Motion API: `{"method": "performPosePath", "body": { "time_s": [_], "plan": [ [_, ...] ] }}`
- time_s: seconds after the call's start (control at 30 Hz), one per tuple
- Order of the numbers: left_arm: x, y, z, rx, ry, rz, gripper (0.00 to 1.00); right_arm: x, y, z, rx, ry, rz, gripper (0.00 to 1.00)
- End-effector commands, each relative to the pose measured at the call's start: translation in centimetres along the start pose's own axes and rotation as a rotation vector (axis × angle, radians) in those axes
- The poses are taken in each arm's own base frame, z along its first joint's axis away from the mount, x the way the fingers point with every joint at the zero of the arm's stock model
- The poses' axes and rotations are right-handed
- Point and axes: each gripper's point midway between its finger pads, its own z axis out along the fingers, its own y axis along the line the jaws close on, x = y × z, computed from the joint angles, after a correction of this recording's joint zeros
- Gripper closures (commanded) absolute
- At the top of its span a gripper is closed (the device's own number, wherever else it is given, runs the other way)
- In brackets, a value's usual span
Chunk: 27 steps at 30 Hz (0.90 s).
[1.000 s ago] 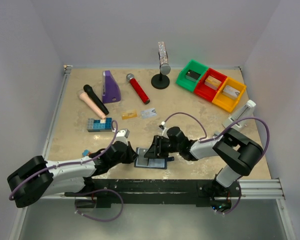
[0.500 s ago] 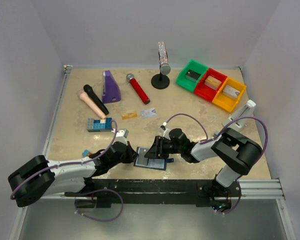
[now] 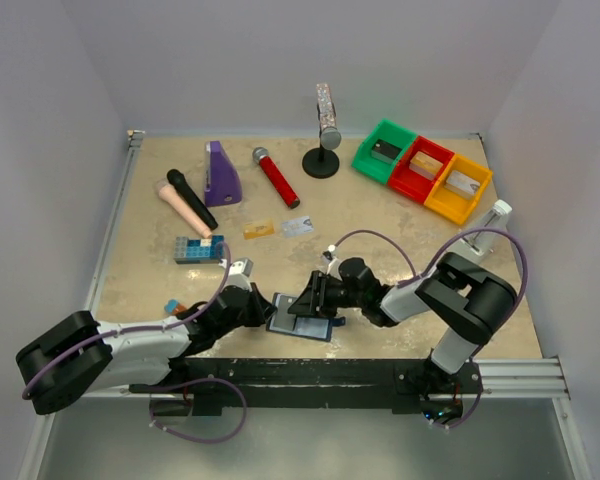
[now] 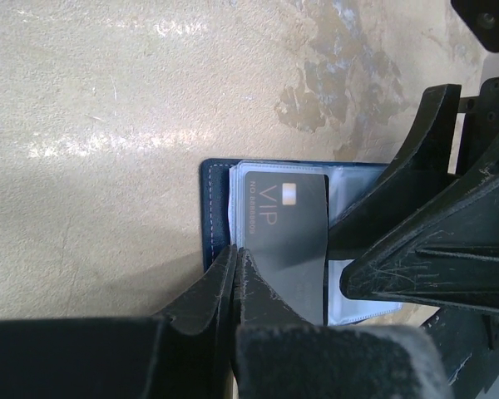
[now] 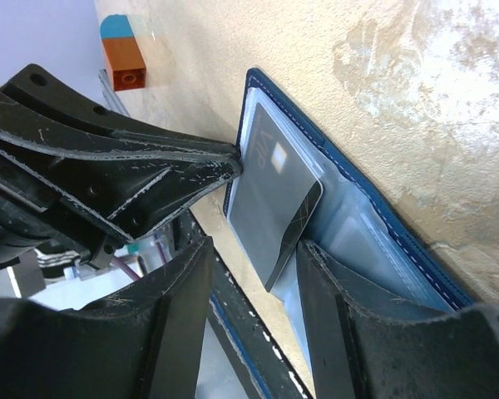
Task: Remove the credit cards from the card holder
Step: Remove the credit card from the card holder.
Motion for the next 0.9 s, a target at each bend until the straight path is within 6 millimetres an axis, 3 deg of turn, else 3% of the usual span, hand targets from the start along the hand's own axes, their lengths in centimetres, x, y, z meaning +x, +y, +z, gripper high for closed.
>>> {"method": "performPosePath", "body": {
  "time_s": [0.0, 0.37, 0.87],
  "plan": [
    [4.4, 2.6, -1.0, -0.049, 0.163, 0.014, 1.0, -1.7, 1.5, 0.5, -0.073, -0.089, 0.006, 0.51],
    [4.5, 2.2, -1.0, -0.023, 0.166, 0.001, 1.0, -2.0, 2.5, 0.9, -0.122, -0.087, 0.015, 0.52],
    [4.1, 1.7, -0.8, -0.011, 0.154, 0.002, 1.0, -0.7, 2.9, 2.0, -0.127, 0.043, 0.016, 0.52]
  ]
}}
